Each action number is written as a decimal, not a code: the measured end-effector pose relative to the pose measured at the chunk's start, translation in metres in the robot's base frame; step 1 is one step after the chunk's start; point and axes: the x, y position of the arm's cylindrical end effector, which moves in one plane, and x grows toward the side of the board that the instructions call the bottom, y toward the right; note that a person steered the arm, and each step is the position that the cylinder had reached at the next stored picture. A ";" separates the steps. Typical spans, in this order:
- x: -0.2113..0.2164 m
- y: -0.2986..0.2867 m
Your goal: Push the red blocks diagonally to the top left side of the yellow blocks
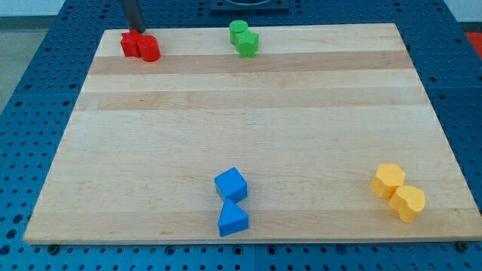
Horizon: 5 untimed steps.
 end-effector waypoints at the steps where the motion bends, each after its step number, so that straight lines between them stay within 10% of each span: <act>1: 0.000 0.000; 5: 0.035 0.001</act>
